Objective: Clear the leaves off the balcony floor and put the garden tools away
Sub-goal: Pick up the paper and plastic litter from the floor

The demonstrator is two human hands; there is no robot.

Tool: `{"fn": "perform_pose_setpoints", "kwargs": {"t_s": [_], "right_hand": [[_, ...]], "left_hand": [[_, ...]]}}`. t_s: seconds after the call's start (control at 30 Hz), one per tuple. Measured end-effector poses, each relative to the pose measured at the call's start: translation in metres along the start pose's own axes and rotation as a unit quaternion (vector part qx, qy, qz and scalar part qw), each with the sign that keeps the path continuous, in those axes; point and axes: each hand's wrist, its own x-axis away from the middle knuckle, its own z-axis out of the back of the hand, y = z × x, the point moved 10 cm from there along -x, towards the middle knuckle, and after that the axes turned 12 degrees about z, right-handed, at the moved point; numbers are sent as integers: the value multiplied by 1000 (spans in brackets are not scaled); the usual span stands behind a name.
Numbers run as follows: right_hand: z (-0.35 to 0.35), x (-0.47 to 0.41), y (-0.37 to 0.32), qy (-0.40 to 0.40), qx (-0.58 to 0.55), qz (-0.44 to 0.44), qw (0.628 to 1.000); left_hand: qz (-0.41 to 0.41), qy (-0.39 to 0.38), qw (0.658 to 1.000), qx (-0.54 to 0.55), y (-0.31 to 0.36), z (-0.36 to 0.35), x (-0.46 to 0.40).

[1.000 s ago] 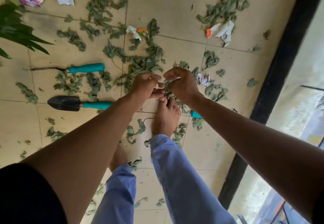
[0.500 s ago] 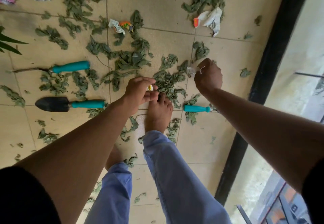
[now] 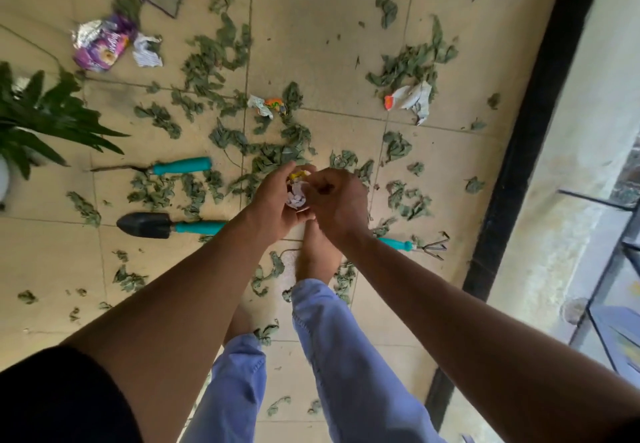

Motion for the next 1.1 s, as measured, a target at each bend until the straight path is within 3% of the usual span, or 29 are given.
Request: {"fn": "perform_pose_setpoints", "kwargs": {"t_s": [0.1,0.3,0.5,0.7,0.93,1.1], "right_hand": [[-17,4,-37,-46,-1,57,997],[-6,-27,-80,3,41,92,995],[-49,-102,-48,-49,189,31,980],[-99,-145,-43,-51,252,75,963],[-97,-154,-28,-27,259,42,965],[-82,-151,-40,6,269,91,959]], "left_hand": [[-9,25,1000,10,5,18,11],[-13,83,994,64,25,62,24],[-23,78,994,73,52,96,12],[-31,55,993,104,68,134,-1],[-33,49,994,93,48,157,-9],[-28,64,994,79,42,145,-2]]}}
